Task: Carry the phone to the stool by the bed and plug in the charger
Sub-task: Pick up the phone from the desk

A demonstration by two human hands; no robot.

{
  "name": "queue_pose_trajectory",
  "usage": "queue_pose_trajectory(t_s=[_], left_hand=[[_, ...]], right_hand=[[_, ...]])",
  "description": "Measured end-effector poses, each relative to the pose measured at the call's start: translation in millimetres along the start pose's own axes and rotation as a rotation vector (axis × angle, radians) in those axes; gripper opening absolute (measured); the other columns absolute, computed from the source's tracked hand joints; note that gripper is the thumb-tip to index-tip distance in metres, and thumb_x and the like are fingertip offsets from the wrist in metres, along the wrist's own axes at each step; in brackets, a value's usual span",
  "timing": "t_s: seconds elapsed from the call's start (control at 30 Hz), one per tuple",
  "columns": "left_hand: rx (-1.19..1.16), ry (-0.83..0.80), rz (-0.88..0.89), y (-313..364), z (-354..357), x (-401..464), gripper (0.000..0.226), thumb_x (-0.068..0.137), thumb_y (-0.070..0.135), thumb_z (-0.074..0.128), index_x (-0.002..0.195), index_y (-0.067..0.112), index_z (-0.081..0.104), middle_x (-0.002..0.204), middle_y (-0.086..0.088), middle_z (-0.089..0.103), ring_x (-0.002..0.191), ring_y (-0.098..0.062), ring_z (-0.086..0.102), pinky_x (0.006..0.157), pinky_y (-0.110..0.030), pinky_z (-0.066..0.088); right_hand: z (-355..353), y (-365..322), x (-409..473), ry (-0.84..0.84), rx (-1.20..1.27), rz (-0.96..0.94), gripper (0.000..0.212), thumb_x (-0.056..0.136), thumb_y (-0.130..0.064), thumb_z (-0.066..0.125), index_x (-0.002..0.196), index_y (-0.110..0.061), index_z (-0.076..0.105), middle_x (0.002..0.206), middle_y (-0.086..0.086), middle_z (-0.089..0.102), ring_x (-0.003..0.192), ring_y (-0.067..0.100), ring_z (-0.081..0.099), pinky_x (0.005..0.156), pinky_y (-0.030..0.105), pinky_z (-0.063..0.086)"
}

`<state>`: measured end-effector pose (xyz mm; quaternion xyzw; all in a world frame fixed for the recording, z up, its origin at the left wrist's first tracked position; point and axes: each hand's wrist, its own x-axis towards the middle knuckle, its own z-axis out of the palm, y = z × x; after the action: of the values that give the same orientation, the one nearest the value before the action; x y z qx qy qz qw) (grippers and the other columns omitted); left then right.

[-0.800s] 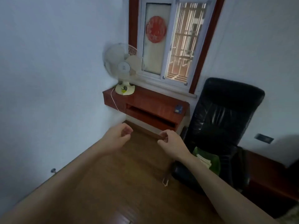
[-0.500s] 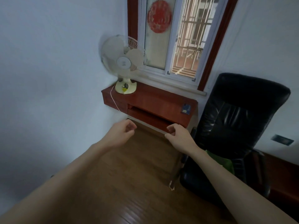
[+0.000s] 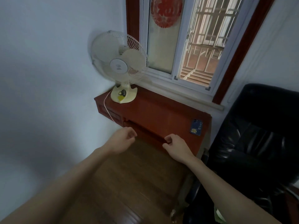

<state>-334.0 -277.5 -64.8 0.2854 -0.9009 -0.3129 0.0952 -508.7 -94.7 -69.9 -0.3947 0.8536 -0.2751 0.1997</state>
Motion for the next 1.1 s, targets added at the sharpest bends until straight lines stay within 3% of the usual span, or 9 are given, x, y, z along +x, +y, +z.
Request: queue_pose_trajectory(t_s=[0.13,0.27,0.6,0.77,0.97,1.1], left_hand=[[-0.031,-0.066,-0.057,-7,20,58,0.014,0.088,0.027,0.052,0.099,0.03,0.06,0.099,0.008,0.062,0.089,-0.004,0.059,0.078,-0.024,0.05],[-0.054,-0.116,-0.093,-14,35,124,0.013,0.09,0.025,0.051,0.099,0.029,0.06,0.098,0.01,0.061,0.087,-0.003,0.058,0.069,-0.017,0.044],[-0.031,-0.318,0.025,-11,99,340,0.014,0.091,0.02,0.053,0.1,0.022,0.063,0.095,0.007,0.062,0.082,-0.004,0.057,0.063,-0.013,0.039],[0.062,-0.545,0.109,-3,145,432,0.018,0.09,0.017,0.051,0.105,0.015,0.063,0.104,0.0,0.062,0.09,-0.012,0.058,0.076,-0.022,0.044],[0.193,-0.651,0.23,13,198,492,0.027,0.089,0.018,0.053,0.115,0.011,0.061,0.12,-0.005,0.06,0.107,-0.019,0.056,0.094,-0.032,0.045],[0.33,-0.782,0.289,15,233,502,0.042,0.09,0.018,0.05,0.131,0.012,0.051,0.148,-0.005,0.039,0.138,-0.021,0.031,0.114,-0.035,0.029]], right_hand=[[-10,29,59,-0.037,-0.009,0.056,0.04,0.091,-0.031,0.059,0.128,-0.015,0.055,0.125,0.003,0.056,0.107,0.014,0.056,0.088,0.025,0.045],[-16,62,113,-0.075,-0.02,0.125,0.04,0.091,-0.032,0.057,0.127,-0.016,0.055,0.125,0.003,0.056,0.109,0.015,0.055,0.096,0.031,0.047],[-34,147,258,-0.026,0.015,0.374,0.043,0.093,-0.034,0.054,0.131,-0.014,0.051,0.131,0.007,0.05,0.109,0.02,0.054,0.093,0.034,0.048],[-41,192,303,-0.036,-0.042,0.634,0.052,0.091,-0.033,0.056,0.135,-0.007,0.045,0.139,0.016,0.042,0.126,0.033,0.044,0.101,0.043,0.044],[-40,224,329,0.017,-0.025,0.863,0.071,0.086,-0.035,0.062,0.142,-0.004,0.031,0.143,0.021,0.031,0.133,0.038,0.031,0.101,0.046,0.04],[-39,247,350,0.06,-0.028,0.93,0.08,0.082,-0.042,0.065,0.141,-0.005,0.026,0.141,0.021,0.033,0.13,0.039,0.033,0.101,0.047,0.041]])
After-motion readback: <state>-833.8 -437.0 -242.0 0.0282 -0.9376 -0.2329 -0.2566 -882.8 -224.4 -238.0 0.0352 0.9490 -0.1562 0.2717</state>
